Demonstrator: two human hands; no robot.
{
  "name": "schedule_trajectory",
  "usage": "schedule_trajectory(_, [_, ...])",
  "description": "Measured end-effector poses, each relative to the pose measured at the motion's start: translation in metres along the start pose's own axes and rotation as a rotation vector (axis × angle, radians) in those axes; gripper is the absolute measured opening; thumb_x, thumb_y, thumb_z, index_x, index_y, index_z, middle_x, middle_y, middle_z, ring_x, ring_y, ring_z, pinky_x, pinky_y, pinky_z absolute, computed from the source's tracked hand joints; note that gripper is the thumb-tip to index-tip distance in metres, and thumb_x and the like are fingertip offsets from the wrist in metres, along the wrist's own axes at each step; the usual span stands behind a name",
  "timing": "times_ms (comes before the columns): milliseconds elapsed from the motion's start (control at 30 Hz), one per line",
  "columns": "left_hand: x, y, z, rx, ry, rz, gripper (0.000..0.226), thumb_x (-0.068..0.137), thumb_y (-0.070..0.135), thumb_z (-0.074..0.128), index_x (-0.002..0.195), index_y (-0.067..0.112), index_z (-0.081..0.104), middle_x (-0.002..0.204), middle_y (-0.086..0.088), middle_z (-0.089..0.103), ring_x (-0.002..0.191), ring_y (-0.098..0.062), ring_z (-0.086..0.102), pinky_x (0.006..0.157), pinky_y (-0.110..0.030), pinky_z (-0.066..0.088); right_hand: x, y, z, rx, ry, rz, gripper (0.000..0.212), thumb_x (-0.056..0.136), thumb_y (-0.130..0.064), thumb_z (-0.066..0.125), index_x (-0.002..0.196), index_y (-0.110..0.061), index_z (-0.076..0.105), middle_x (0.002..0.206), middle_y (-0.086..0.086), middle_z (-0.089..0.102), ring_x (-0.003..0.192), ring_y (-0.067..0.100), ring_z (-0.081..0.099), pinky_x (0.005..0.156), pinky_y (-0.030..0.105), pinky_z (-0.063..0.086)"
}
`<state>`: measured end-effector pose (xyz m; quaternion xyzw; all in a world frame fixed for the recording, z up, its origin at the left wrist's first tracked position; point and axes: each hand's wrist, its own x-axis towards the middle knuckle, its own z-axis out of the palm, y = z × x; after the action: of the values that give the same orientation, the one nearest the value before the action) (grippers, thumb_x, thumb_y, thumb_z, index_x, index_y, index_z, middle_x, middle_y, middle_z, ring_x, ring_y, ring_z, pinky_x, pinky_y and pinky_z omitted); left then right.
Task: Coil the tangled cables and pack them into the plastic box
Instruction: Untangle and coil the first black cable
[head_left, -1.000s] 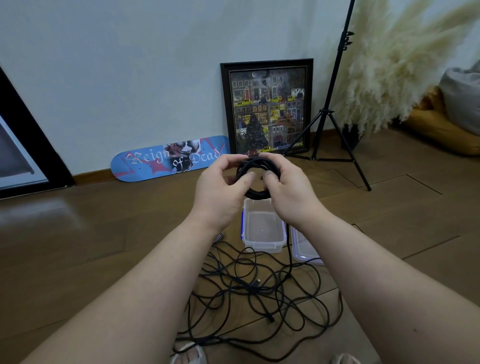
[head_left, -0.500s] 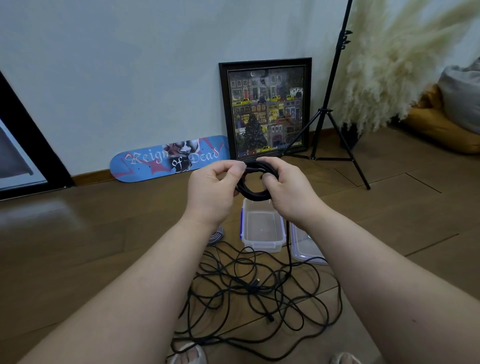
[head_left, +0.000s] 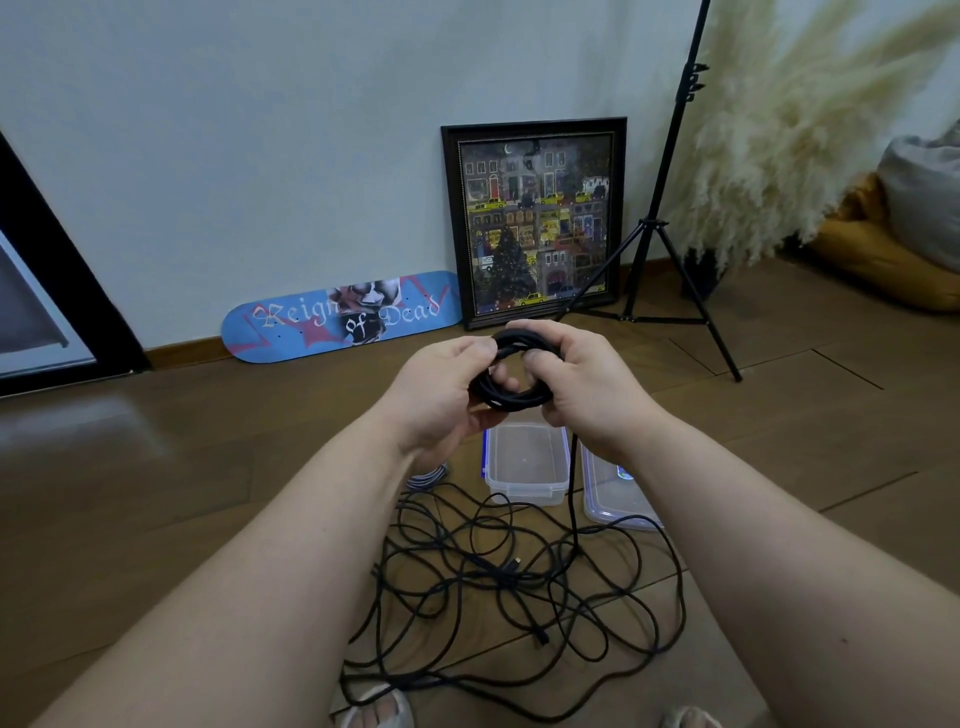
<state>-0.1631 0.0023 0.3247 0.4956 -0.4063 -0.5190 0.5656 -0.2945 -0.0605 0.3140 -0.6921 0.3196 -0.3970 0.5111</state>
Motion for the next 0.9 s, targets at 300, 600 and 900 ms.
schedule_trajectory(300, [-0.001,-0.006,-0.002,0.203,0.063,-0.01,0.017,0.098,0.003,0.048,0.094,0.015,0.06,0.08,-0.003,0.063,0.074,-0.012,0.058,0.06,-0.021,0.045,-0.001,-0.003,0.001,0.008,-0.114,0.026,0.037,0.091,0.01,0.04,0.112,-0.006,0.066,0.064,-0.006,0.057,0.048,-0.004,0.049,0.043,0.008,0.037])
schedule_trajectory(600, [0.001,-0.001,0.0,-0.125,-0.042,-0.009,0.025,0.101,0.005,0.039,0.105,0.015,0.06,0.069,0.003,0.053,0.058,-0.005,0.047,0.062,-0.025,0.038,0.004,0.001,0.0,0.19,-0.13,0.08,0.035,0.095,0.003,0.044,0.116,-0.013,0.066,0.066,-0.004,0.055,0.05,0.005,0.041,0.038,0.018,0.024])
schedule_trajectory(900, [0.014,-0.01,0.013,0.163,0.216,0.21,0.027,0.095,-0.003,0.036,0.09,0.015,0.056,0.066,0.001,0.043,0.056,-0.009,0.034,0.064,-0.03,0.032,-0.001,-0.003,-0.008,0.509,-0.156,0.187,0.026,0.098,-0.009,0.049,0.12,-0.015,0.06,0.067,0.001,0.052,0.041,0.005,0.023,0.043,0.02,0.016])
